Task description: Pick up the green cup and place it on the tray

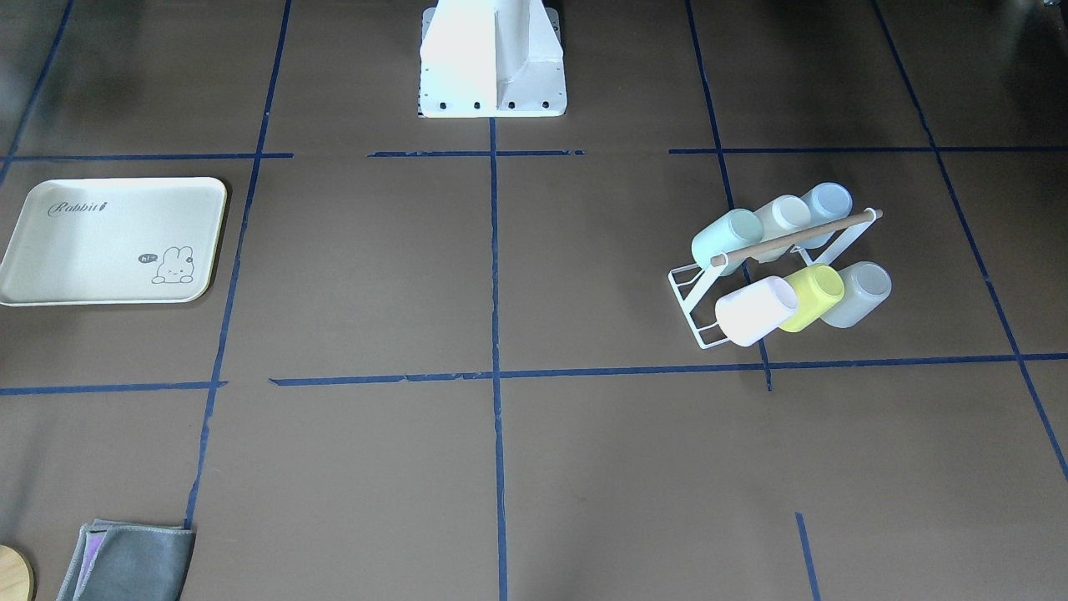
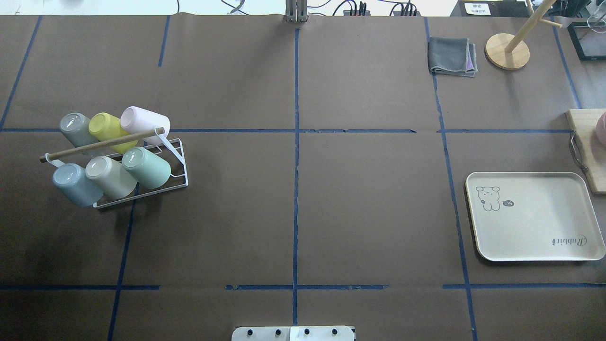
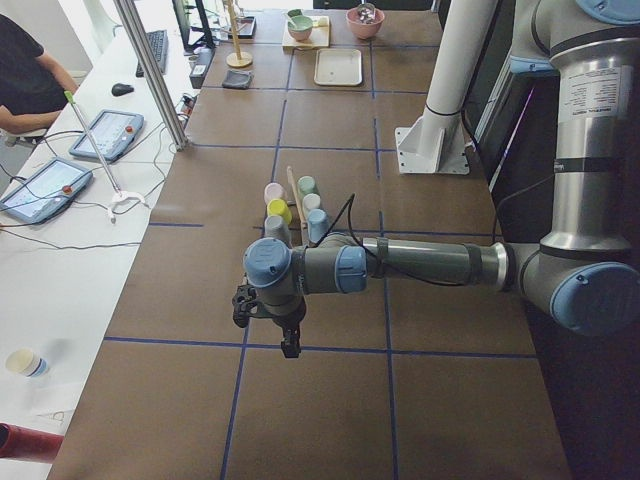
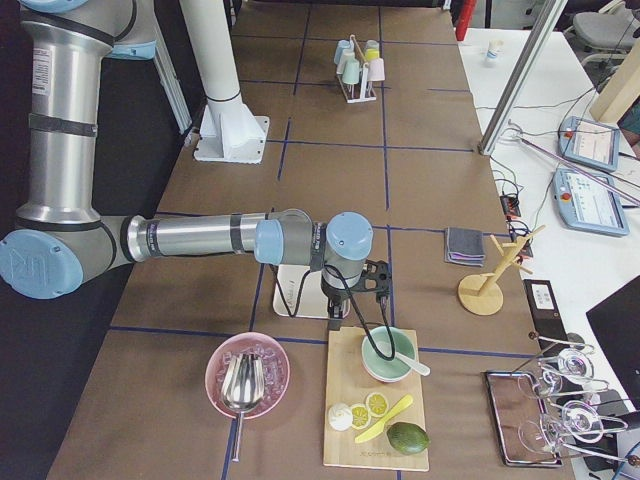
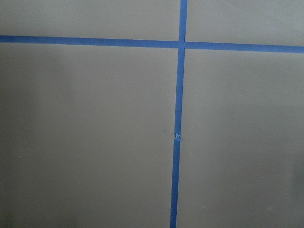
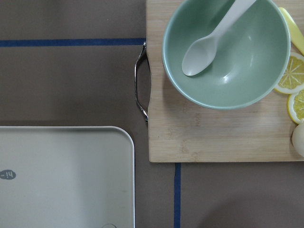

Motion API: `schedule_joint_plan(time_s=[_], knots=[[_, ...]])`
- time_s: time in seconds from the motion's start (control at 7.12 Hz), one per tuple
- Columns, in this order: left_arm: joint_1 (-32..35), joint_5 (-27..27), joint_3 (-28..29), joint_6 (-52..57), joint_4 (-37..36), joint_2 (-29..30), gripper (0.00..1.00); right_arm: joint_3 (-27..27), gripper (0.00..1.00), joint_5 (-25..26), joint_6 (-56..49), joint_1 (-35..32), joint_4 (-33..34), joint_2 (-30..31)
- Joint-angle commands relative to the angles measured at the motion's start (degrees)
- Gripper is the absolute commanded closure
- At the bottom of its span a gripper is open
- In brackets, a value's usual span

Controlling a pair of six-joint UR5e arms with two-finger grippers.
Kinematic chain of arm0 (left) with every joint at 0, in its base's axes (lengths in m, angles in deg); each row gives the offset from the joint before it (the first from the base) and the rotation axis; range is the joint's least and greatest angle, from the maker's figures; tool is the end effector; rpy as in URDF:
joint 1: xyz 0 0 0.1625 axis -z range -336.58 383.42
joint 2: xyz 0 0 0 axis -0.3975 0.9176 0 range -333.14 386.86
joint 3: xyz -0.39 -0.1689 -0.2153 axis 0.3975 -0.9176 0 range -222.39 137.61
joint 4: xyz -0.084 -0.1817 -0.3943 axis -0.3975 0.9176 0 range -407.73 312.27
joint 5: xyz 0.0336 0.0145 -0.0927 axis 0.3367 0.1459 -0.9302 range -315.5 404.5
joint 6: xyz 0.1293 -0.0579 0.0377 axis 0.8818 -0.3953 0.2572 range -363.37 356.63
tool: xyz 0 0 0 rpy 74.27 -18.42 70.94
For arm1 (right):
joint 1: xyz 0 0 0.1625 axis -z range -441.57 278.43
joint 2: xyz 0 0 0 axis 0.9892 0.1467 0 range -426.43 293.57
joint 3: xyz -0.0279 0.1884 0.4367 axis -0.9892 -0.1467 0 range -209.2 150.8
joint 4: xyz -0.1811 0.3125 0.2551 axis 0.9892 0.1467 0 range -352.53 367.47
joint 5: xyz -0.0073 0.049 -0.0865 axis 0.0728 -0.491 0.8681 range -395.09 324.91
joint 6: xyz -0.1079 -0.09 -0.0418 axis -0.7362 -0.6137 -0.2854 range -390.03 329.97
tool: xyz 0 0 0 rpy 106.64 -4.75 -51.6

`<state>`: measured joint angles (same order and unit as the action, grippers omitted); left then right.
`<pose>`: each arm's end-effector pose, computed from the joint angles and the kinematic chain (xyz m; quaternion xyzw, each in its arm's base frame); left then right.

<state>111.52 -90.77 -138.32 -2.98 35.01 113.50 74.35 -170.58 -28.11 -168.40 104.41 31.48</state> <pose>-0.0131 -0.4848 0.7303 -0.0429 0.3840 0.0027 0.9223 0.0038 -0.4521 0.6981 -0.0276 -0.3857 -0.0056 0.9222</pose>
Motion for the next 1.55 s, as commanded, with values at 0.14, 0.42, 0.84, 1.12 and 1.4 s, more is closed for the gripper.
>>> schedule_joint_plan(time_s=[0.14,0.42,0.84,1.12,1.4], knots=[[-0.2,-0.1,-0.1,0.0,0.2,-0.1,0.00,0.9,0.00,-0.2,0.0,0.9,-4.3,0.1],[-0.6,-0.2,-0.8,0.3,0.7,0.0,0.00,0.8,0.00,-1.6,1.8,3.2,-5.2,2.0],[-0.6,-1.0,-1.8,0.6,0.9,-0.1,0.00,-1.7,0.01,-0.6,21.9,11.6,-27.0,7.0],[-0.6,-1.8,-2.2,0.5,0.9,-0.2,0.00,-12.1,0.02,-0.6,30.8,14.8,-46.0,7.4],[-0.6,-3.5,-2.3,0.4,0.9,-0.2,0.00,-16.6,0.09,-0.4,41.0,17.8,-57.3,7.1]])
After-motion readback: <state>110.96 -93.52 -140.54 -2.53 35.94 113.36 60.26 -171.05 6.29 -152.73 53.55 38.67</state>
